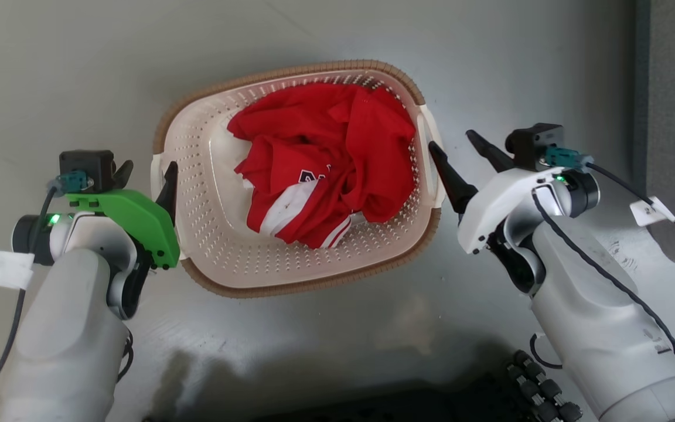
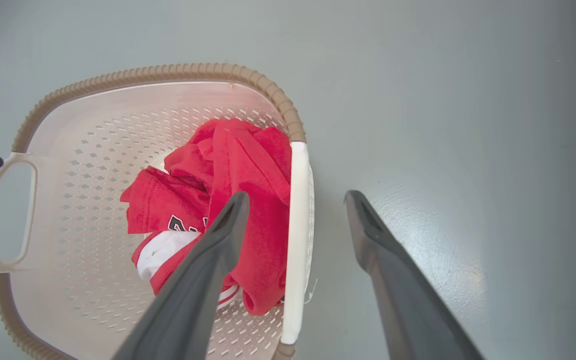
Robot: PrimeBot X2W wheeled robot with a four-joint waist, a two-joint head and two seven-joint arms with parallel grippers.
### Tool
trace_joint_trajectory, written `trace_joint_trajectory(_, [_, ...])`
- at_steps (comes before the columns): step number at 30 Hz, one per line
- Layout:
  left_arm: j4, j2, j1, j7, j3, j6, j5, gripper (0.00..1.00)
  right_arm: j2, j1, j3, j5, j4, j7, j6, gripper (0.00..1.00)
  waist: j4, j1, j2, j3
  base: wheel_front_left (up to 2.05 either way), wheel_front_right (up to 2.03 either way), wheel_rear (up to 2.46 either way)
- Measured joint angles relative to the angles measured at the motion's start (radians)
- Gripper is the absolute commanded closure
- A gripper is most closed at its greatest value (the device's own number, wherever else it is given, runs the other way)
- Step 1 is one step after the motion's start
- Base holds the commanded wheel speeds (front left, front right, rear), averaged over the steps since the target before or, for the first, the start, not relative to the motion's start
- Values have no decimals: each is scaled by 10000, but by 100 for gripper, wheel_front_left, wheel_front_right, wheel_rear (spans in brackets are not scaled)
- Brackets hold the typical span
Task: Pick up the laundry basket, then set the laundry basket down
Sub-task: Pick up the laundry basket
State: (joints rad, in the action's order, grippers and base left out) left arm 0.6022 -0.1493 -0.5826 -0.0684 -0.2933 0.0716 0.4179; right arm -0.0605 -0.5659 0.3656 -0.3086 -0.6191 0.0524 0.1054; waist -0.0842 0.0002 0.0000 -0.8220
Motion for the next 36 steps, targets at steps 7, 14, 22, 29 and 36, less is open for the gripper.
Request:
trace_joint_trajectory(7, [757,-8,-583,96,-127,173,-33,0,-8,-622,546,-543,-522,-196,84,0,43,-1,0,-474,0,0,0])
trace_joint_trajectory(14, [1524,-17,-976,167,-253,263,-73,0,-10,-1126,1024,-880,-880,-313,86,0,49,-1,0,-821,0,0,0])
trace_joint_trajectory(22, [2197,86,-1629,165,-255,416,77,0,-15,-1683,1327,-1248,-1289,-372,86,0,16,-1,0,-1185,0,0,0])
trace_joint_trajectory(29, [2842,295,-2012,81,-146,439,487,100,-19,-1948,1674,-1503,-1747,-525,88,100,56,-1,0,-1331,0,0,0])
trace_joint_trajectory(36, [3216,537,-2357,90,-58,525,713,100,42,-2136,1852,-1908,-2067,-698,71,100,95,-2,1,-1395,0,0,0])
